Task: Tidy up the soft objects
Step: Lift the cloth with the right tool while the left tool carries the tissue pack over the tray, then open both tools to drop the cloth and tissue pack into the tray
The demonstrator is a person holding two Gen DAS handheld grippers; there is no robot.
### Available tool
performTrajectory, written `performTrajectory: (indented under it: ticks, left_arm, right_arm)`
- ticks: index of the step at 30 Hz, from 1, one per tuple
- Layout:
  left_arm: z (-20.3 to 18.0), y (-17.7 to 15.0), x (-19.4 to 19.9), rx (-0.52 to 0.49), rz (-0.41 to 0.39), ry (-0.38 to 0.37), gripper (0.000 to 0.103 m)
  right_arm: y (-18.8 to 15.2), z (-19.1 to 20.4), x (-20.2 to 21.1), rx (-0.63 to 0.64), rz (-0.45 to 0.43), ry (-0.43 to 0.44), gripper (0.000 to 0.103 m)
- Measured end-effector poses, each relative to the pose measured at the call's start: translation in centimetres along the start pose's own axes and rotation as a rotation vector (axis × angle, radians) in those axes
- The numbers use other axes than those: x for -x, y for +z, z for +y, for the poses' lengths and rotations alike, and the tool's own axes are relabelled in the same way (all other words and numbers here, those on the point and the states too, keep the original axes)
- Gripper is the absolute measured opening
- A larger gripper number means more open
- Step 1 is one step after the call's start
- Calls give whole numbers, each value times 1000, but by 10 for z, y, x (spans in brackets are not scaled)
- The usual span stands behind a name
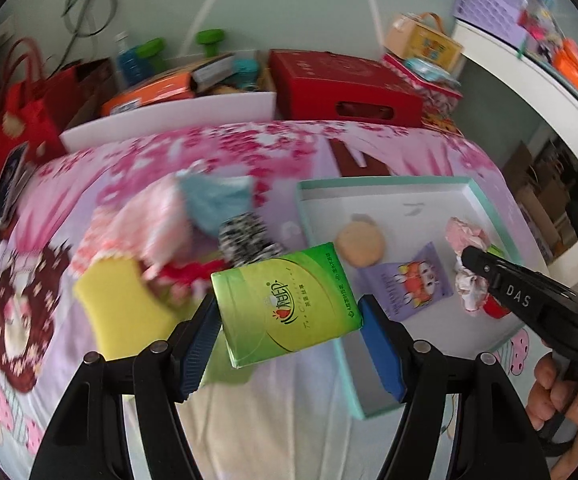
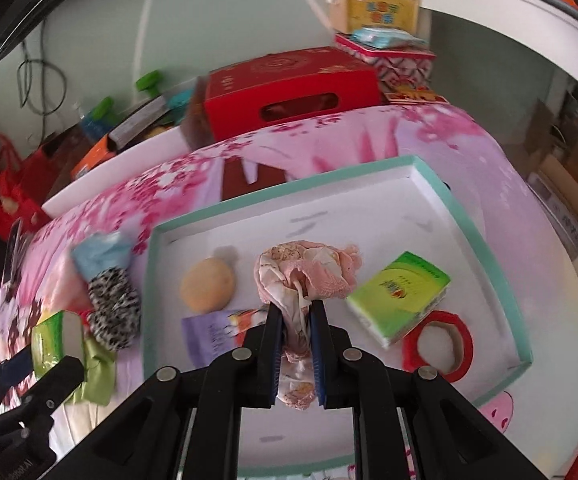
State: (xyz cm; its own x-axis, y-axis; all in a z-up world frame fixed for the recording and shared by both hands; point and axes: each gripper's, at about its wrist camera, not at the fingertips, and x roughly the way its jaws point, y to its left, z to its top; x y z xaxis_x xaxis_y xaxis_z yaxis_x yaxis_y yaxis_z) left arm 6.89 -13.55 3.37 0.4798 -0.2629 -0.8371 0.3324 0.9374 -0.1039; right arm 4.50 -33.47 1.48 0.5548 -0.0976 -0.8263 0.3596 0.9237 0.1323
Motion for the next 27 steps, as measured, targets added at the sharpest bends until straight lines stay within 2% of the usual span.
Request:
performTrajectory:
  ticks: [9,19,20,22,25,26,27]
  left_arm:
    - [-49,22,-45,-97,38,-35,71]
    - [-63,23,-63,-113,43,-70,73]
    - [-62,22,-62,-114,41,-62,74]
    - [-61,22,-60,-109,35,-54,85]
    - [-53,23,-55,-89,25,-55,85]
    - [-48,23,-53,-78,24,-48,85]
    - [-42,23,-52,-66,23,-38,85]
  right_arm:
    - [3,-23,-4,-77,-43,-23,17]
    - [1,-39,-4,-133,-17,-50,17]
    - [1,-40,-3,-134,-18,-56,20]
    - [1,-40,-2,-131,-15,-67,24]
    - [1,-38,-1,-122,-9,-73,32]
    - [1,-37,-1,-119,-6,-73,38]
    - [1,-37,-1,-116,-4,-74,50]
